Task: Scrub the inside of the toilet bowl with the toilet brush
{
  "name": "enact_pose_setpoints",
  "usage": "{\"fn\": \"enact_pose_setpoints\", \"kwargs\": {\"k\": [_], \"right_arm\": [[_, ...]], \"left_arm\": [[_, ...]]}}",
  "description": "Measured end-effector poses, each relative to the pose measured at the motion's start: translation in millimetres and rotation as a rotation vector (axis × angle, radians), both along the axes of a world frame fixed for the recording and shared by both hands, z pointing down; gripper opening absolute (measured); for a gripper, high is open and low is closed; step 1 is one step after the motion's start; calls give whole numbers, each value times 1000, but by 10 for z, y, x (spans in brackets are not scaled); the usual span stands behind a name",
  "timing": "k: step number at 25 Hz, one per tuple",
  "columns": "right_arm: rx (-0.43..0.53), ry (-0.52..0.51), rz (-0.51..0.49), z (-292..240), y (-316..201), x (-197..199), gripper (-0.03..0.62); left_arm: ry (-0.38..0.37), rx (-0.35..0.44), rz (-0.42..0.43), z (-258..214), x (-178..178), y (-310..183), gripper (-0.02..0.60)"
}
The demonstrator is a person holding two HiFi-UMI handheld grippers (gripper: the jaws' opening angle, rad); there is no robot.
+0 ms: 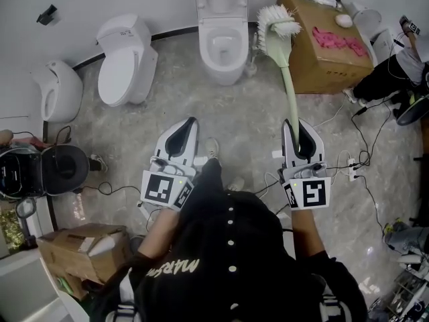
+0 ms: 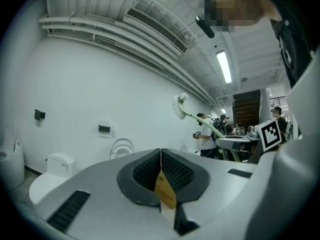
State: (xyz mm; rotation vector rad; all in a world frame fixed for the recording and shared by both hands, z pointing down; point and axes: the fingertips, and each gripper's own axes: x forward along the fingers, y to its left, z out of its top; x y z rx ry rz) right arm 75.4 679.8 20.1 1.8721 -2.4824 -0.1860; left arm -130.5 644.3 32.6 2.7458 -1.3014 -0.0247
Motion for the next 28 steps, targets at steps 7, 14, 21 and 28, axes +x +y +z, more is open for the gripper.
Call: {"fn": "enact_pose_setpoints", "kwargs": {"k": [7,14,21,28], "right_arm": [[5,6,14,-18,-401,41,83],[17,7,35,-115,-1007,13,83],[13,14,55,-123,-1548,-44,83],[3,21,72,-92,-2008,-156,83]], "left_arm": [[10,12,24,-20,73,-487,29],[19,25,41,-111,33,-1119,29],[24,22,55,-101,-25,-1699,29],[28,13,80,-66,-111,-2193,29]]}}
